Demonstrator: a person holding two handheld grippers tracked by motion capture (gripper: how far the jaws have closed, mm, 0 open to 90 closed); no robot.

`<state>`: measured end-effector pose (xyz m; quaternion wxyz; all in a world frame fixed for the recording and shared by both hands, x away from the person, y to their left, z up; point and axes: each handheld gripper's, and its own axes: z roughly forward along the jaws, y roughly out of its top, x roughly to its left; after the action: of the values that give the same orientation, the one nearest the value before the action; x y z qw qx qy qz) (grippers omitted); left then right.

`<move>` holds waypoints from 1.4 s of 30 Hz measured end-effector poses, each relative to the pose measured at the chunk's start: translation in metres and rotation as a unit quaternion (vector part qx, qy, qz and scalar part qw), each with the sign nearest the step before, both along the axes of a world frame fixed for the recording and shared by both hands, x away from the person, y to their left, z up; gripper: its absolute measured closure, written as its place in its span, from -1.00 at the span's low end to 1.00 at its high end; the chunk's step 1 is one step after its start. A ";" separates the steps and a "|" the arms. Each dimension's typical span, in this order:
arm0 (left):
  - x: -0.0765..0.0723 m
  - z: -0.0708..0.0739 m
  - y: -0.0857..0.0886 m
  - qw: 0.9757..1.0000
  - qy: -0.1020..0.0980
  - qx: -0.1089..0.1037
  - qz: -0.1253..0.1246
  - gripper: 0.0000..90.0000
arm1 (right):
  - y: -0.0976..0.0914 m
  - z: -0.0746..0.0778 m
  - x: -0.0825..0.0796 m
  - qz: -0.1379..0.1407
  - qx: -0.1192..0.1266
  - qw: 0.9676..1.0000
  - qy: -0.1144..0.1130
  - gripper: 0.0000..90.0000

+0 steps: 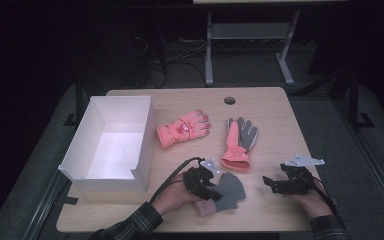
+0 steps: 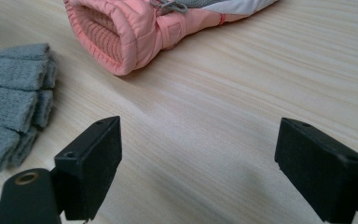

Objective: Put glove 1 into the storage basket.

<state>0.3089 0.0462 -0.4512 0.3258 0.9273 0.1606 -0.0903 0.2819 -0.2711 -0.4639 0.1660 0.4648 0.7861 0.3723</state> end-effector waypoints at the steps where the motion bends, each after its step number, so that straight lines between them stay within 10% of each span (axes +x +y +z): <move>1: 0.000 0.001 0.000 1.000 0.000 0.000 -0.001 0.48 | 0.000 0.000 0.000 0.000 0.000 1.000 0.000 -0.69; 42: 0.026 0.098 0.055 0.995 -0.021 -0.061 0.082 0.51 | -0.001 -0.003 0.001 -0.005 0.003 1.000 -0.010 -0.70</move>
<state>0.3350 0.1008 -0.3528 0.3916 0.8910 0.2235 -0.0535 0.2833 -0.2718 -0.4669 0.1742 0.4651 0.7810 0.3786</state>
